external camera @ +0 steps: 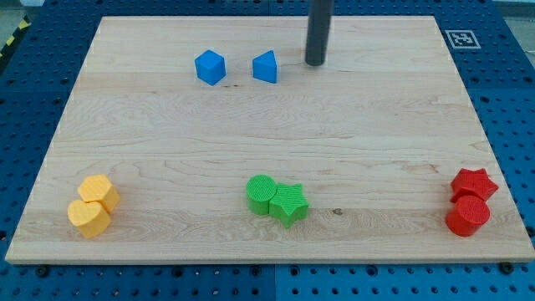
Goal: Move the red circle diagonally to the green star
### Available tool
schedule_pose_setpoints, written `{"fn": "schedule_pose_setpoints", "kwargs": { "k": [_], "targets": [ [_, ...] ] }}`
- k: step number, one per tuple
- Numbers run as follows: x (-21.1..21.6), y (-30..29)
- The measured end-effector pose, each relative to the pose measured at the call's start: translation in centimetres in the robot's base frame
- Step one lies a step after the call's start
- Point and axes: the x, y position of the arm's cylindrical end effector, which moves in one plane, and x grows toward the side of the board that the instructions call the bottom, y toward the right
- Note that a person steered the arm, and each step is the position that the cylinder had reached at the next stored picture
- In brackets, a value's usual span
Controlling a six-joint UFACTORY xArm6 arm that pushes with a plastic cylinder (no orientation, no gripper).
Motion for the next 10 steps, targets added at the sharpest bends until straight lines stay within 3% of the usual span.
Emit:
{"fn": "schedule_pose_setpoints", "kwargs": {
  "k": [2,6,9,10],
  "targets": [
    [10.4,0.5],
    [29.5,7.4],
    [29.6,9.4],
    [29.6,16.6]
  ]
}}
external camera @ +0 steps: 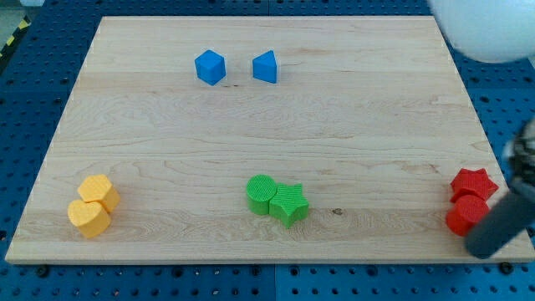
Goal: Move the red circle diagonally to the green star
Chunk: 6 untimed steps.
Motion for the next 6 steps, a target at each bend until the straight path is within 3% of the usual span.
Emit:
{"fn": "schedule_pose_setpoints", "kwargs": {
  "k": [2,4,6],
  "targets": [
    [-0.4,-0.1],
    [-2.1,-4.3],
    [-5.2,-4.4]
  ]
}}
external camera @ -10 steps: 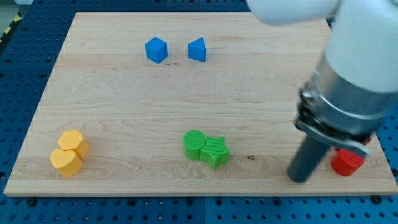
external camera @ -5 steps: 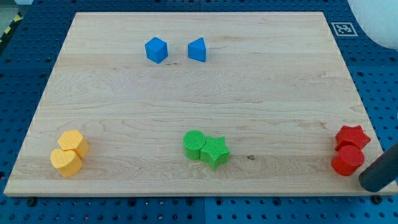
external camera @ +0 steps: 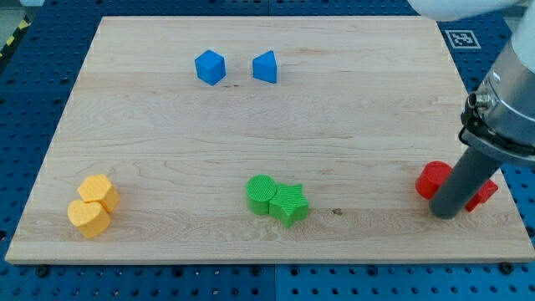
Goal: Move the red circle diagonally to the green star
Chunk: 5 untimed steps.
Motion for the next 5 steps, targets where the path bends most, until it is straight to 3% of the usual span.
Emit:
{"fn": "schedule_pose_setpoints", "kwargs": {
  "k": [2,5],
  "targets": [
    [-4.2,0.0],
    [-15.4,0.0]
  ]
}}
